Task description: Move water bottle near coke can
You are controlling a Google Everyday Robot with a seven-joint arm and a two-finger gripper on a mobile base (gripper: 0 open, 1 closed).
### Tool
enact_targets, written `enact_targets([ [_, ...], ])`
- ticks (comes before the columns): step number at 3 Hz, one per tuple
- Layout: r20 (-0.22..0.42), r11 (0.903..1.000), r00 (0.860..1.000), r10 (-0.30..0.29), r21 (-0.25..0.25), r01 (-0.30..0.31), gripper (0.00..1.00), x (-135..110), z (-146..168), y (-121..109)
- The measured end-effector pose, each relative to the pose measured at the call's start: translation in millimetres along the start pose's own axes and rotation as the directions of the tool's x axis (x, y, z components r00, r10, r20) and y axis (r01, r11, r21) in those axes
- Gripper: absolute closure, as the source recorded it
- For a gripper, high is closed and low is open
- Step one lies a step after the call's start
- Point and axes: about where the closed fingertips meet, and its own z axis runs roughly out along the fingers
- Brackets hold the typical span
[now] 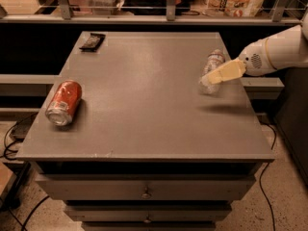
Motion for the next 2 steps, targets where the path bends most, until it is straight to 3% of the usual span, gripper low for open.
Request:
enact_targets([
  [2, 0.004, 0.9984, 0.999, 0.041, -0.038, -0.041, 0.00, -2.2, 33.3, 0.4],
])
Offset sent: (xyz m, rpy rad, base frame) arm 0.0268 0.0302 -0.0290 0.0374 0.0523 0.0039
